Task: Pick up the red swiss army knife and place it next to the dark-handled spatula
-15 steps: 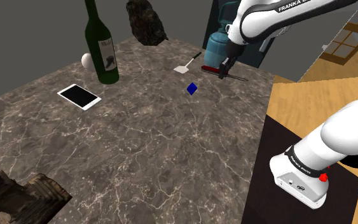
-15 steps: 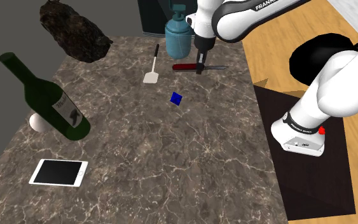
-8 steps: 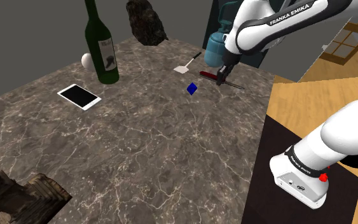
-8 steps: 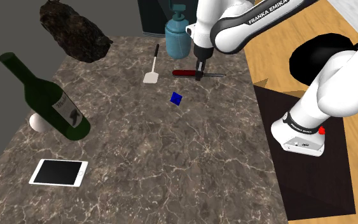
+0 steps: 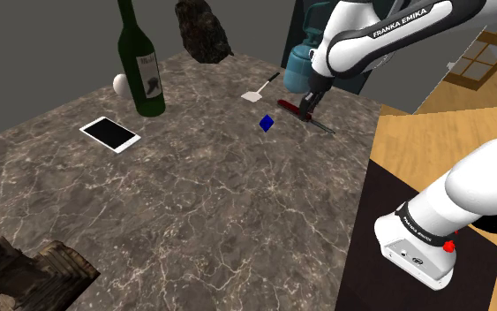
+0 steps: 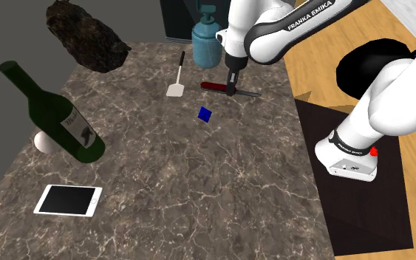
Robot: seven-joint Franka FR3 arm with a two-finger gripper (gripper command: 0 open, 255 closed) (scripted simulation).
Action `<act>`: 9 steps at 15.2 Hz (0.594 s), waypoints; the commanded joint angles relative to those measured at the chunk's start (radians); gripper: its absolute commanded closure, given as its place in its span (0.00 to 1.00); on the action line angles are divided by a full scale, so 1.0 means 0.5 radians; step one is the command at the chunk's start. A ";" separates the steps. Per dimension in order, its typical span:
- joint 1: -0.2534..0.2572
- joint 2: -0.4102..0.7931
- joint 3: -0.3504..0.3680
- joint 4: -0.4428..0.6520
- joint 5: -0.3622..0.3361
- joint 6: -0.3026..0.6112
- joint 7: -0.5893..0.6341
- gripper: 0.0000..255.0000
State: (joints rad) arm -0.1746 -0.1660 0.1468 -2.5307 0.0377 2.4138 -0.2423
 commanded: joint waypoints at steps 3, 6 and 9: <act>0.000 0.000 0.000 0.000 0.000 0.000 0.000 0.00; 0.002 -0.053 -0.003 0.023 0.007 -0.075 -0.006 0.00; 0.005 -0.184 -0.013 0.102 0.021 -0.285 -0.018 0.00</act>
State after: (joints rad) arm -0.1729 -0.2340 0.1423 -2.4950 0.0457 2.3120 -0.2492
